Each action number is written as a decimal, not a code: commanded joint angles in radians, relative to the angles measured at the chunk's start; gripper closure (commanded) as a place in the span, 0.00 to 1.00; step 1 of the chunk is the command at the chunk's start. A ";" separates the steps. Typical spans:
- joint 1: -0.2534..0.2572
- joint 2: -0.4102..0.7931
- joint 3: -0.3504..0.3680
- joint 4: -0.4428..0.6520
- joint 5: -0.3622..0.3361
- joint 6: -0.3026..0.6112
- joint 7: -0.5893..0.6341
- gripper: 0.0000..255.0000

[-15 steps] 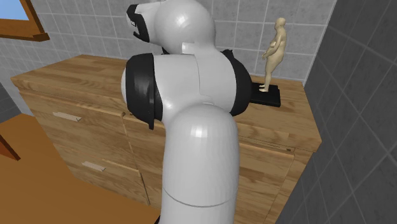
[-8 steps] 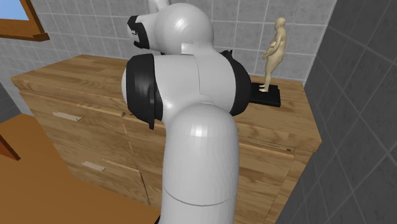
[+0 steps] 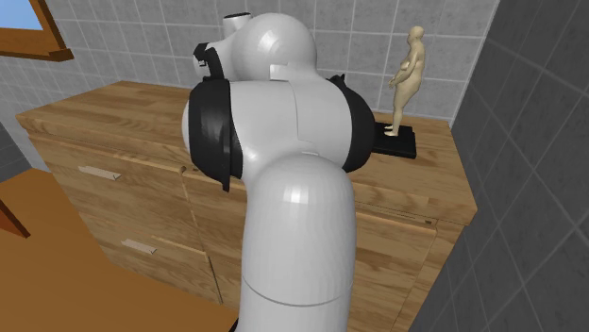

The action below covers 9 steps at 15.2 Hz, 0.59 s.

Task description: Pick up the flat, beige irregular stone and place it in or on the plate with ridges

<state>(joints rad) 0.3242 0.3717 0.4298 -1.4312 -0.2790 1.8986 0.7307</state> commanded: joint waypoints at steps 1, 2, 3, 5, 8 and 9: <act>-0.001 0.001 0.000 -0.004 0.000 0.005 0.000 1.00; -0.001 0.001 0.000 -0.004 0.000 0.005 0.000 1.00; -0.001 0.001 0.000 -0.004 0.000 0.005 0.000 1.00; -0.001 0.001 0.000 -0.004 0.000 0.005 0.000 1.00; -0.001 0.001 0.000 -0.004 0.000 0.005 0.000 0.00; -0.001 0.001 0.000 -0.004 0.000 0.005 0.000 0.00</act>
<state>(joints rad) 0.3232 0.3723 0.4294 -1.4350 -0.2793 1.9035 0.7305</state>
